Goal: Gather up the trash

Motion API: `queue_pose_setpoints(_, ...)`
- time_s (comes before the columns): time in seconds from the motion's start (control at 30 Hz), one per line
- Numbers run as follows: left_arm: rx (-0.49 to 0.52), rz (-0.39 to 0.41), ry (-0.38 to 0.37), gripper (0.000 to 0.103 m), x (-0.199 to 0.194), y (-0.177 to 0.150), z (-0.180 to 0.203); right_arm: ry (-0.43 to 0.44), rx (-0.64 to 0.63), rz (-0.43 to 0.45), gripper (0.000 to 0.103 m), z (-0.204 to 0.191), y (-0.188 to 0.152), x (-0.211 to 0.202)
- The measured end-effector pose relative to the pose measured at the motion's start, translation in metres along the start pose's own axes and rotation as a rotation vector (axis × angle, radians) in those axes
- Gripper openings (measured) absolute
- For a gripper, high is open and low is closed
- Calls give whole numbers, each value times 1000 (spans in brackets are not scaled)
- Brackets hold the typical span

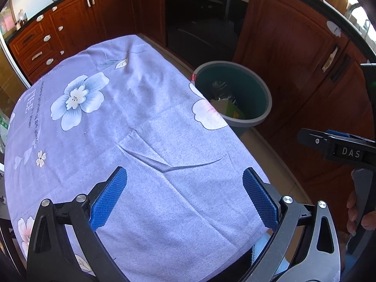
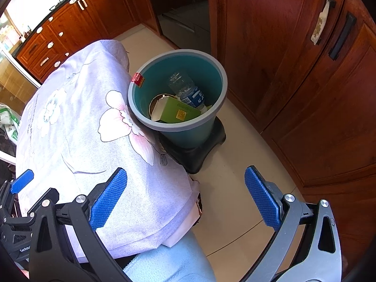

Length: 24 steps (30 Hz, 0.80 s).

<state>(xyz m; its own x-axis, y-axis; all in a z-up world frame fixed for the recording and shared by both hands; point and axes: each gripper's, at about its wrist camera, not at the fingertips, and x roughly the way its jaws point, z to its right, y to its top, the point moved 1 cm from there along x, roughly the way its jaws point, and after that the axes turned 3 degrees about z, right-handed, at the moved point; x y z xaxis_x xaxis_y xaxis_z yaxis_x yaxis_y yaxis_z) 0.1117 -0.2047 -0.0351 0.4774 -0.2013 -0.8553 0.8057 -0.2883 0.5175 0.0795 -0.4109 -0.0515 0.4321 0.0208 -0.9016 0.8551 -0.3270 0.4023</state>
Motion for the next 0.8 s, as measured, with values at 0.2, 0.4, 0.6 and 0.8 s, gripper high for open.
queue_pose_setpoints(0.2,2,-10,4,99,4,-2,0,-1,-3,-7,96,0,0,3)
queue_pose_setpoints(0.4,1,-16,5,99,6,-3,-1,-9,-3,-11,96,1,0,5)
queue_pose_setpoints(0.6,6,-24,5,99,9,-6,0,-23,-13,-9,96,0,0,8)
queue_pose_setpoints(0.8,-5,-37,5,99,13,-7,-3,-29,-19,-11,96,-1,0,11)
